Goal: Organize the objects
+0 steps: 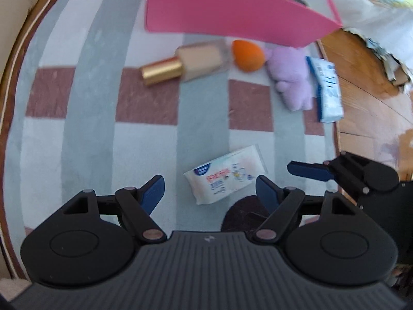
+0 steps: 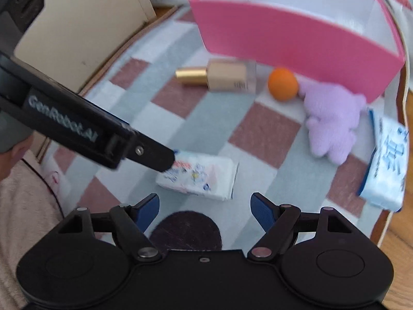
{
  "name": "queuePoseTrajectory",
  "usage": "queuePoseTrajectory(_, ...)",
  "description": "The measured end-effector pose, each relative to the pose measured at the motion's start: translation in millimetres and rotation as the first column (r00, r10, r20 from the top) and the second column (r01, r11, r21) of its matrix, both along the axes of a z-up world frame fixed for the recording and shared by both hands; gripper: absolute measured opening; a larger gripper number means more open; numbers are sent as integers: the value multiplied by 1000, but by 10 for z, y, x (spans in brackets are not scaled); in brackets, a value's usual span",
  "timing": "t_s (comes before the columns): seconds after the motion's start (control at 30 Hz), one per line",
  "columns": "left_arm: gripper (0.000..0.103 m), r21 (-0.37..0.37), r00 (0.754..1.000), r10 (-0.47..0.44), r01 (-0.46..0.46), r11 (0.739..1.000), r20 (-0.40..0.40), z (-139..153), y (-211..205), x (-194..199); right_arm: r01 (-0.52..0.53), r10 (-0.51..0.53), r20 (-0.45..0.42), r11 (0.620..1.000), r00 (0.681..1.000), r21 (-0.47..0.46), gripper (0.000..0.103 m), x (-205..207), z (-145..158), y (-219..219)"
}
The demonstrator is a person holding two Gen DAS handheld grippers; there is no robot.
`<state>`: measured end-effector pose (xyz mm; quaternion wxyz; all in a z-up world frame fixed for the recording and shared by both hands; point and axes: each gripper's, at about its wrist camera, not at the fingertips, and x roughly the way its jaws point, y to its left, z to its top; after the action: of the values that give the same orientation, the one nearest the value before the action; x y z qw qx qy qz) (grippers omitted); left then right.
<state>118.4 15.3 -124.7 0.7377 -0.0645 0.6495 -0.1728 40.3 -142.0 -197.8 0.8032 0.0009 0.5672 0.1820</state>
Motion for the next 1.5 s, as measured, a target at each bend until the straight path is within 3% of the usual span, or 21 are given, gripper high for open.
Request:
queuePoseTrajectory(0.17,72,-42,999,36,-36,998,-11,-207,5,-40,-23,23,28,1000,999,17,82,-50,-133,45)
queuePoseTrajectory(0.3,59,-55,998,54,-53,997,11,-351,-9,-123,-26,23,72,999,997,35,81,-85,-228,70)
queuePoseTrajectory(0.4,52,-44,997,51,-49,998,59,-373,-15,-184,-15,11,124,999,992,36,71,-128,-263,49)
queuePoseTrajectory(0.47,39,-80,996,53,-47,996,74,-347,4,-192,-20,15,152,999,988,33,57,-152,-255,38)
queuePoseTrajectory(0.63,37,-144,994,31,-15,989,106,-302,-15,-235,-26,28,158,1000,987,-12,47,-194,-211,-21)
queuePoseTrajectory(0.87,37,-212,971,30,21,977,235,161,1,-440,0,5,236,1000,972,-18,47,-316,132,-85)
queuePoseTrajectory(1.13,37,-245,949,39,41,969,314,639,74,-528,-38,62,345,996,937,-77,47,-393,677,-61)
queuePoseTrajectory(1.5,37,-199,916,15,71,977,401,1198,-30,-389,-31,86,443,991,892,-129,47,-225,1097,-63)
